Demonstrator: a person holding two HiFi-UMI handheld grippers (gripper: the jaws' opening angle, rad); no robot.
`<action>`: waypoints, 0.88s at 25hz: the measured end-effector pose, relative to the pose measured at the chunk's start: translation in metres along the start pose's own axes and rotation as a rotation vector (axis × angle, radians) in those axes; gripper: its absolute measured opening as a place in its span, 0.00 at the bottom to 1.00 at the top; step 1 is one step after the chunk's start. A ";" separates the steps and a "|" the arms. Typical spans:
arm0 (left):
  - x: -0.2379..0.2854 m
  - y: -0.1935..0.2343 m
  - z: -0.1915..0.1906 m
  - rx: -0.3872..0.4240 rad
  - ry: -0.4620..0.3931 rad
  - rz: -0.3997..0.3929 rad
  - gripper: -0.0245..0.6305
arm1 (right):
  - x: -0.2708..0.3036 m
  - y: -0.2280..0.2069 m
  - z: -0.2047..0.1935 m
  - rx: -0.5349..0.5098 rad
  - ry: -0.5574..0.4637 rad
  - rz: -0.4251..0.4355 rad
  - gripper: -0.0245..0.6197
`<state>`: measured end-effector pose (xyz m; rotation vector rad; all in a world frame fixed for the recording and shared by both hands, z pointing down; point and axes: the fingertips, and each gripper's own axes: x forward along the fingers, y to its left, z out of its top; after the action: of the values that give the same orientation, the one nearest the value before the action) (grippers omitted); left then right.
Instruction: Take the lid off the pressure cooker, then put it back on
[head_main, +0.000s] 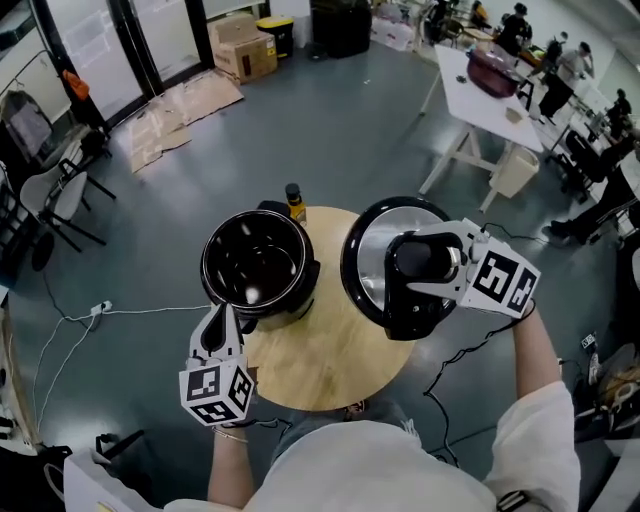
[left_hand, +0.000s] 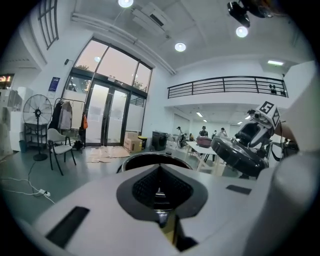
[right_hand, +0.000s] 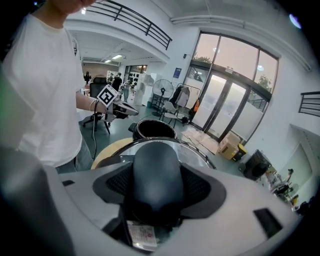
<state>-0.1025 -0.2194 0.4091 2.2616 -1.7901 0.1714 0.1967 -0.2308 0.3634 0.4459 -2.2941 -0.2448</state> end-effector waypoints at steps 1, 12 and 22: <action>0.002 -0.008 0.001 0.005 -0.002 -0.017 0.02 | -0.003 0.000 -0.004 0.012 -0.002 -0.008 0.49; 0.019 -0.064 -0.020 0.061 0.058 -0.131 0.02 | 0.003 0.016 -0.055 0.140 -0.004 -0.031 0.49; 0.013 -0.072 -0.070 0.041 0.163 -0.127 0.02 | 0.049 0.033 -0.106 0.262 0.033 -0.027 0.49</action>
<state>-0.0256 -0.1971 0.4709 2.3074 -1.5703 0.3596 0.2349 -0.2234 0.4785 0.6094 -2.2972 0.0518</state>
